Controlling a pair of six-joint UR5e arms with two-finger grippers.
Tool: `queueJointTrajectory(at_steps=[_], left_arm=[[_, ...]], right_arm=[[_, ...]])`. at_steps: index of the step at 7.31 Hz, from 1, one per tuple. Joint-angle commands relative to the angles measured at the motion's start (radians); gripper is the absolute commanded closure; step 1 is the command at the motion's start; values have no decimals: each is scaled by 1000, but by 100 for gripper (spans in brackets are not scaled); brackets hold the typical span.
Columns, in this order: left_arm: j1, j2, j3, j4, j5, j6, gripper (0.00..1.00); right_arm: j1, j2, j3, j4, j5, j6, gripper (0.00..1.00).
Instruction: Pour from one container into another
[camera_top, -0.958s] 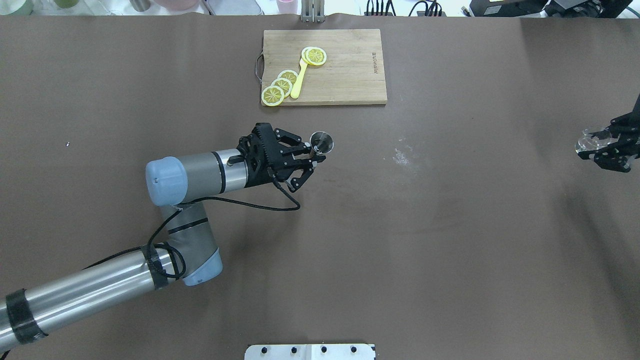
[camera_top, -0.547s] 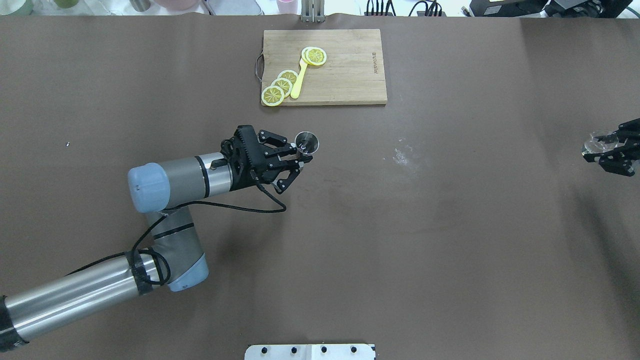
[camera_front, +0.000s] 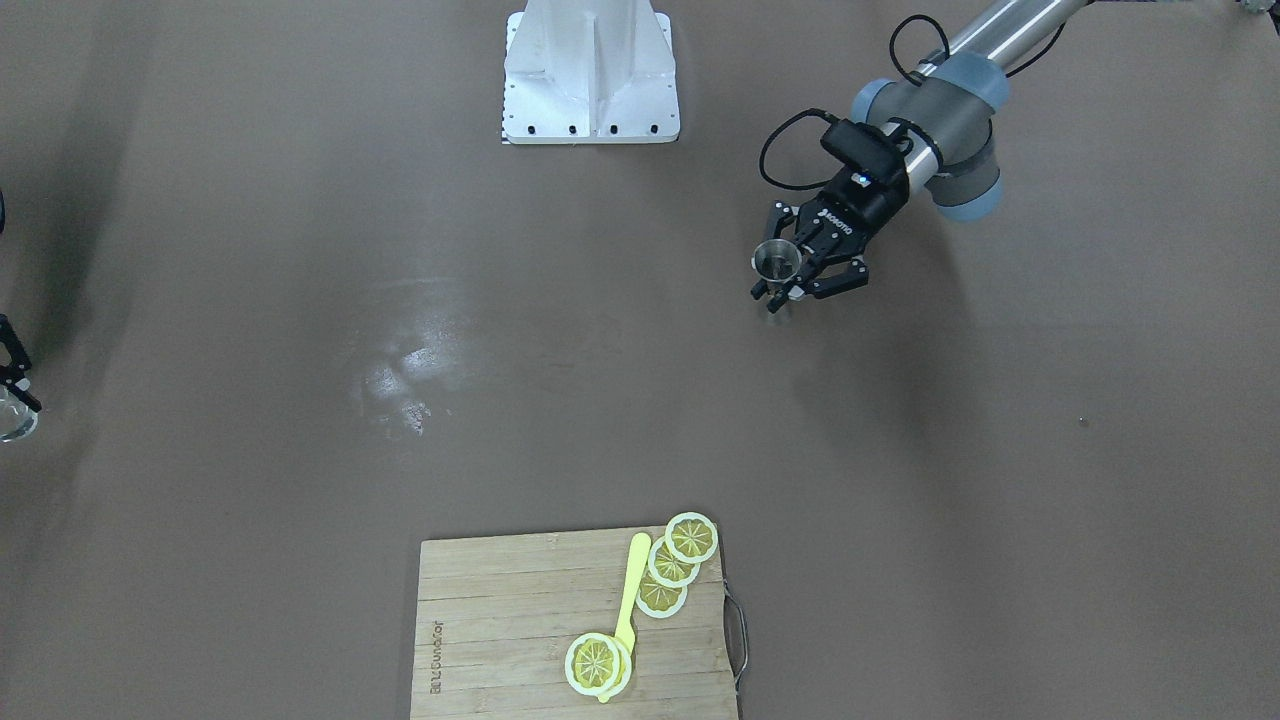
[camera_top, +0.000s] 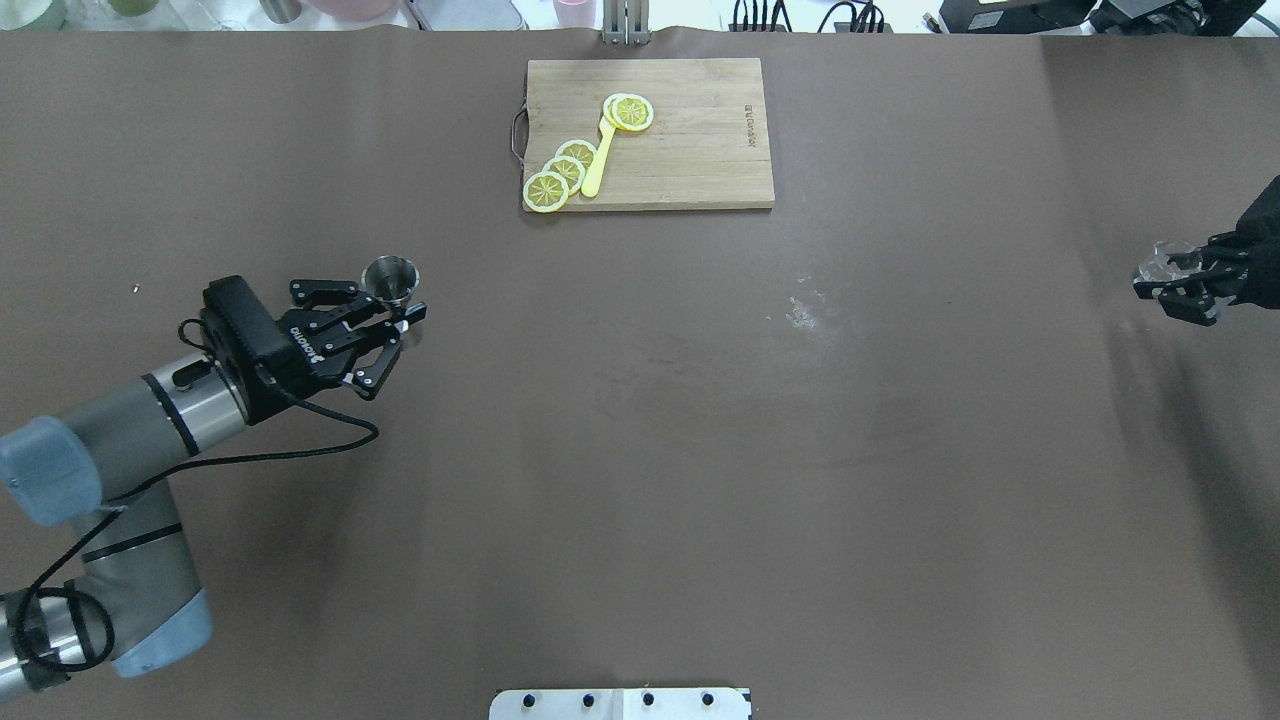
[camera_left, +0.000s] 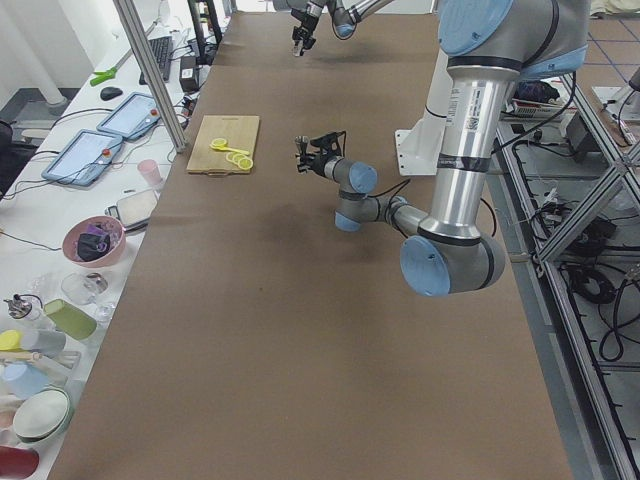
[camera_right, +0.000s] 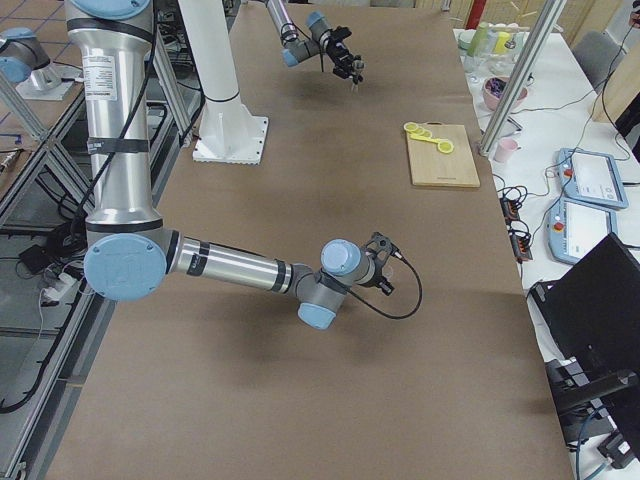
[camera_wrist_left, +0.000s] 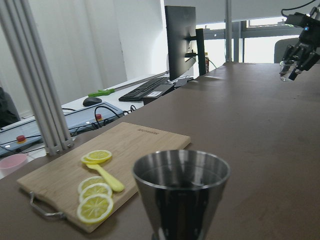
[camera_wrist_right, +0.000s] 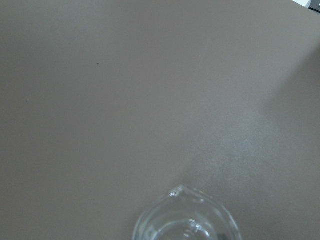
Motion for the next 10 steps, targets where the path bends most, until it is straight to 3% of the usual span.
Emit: queueJointTrajectory(at_steps=[1, 3, 5, 7, 9, 10], left_arm=[[12, 115, -43, -15, 153, -94, 100], [12, 154, -37, -13, 340, -143, 100], [16, 156, -6, -1, 468, -186, 100], [58, 156, 87, 2, 603, -316, 100], [71, 168, 101, 26, 645, -383, 100], [79, 204, 62, 103, 654, -469, 100]], right_arm=[[-43, 15, -7, 36, 5, 75, 100], [-63, 16, 15, 40, 10, 104, 100], [-99, 14, 9, 54, -1, 101, 100], [-112, 14, 7, 54, -4, 100, 100], [-119, 14, 7, 53, -7, 97, 100], [-122, 14, 7, 54, -7, 97, 100]])
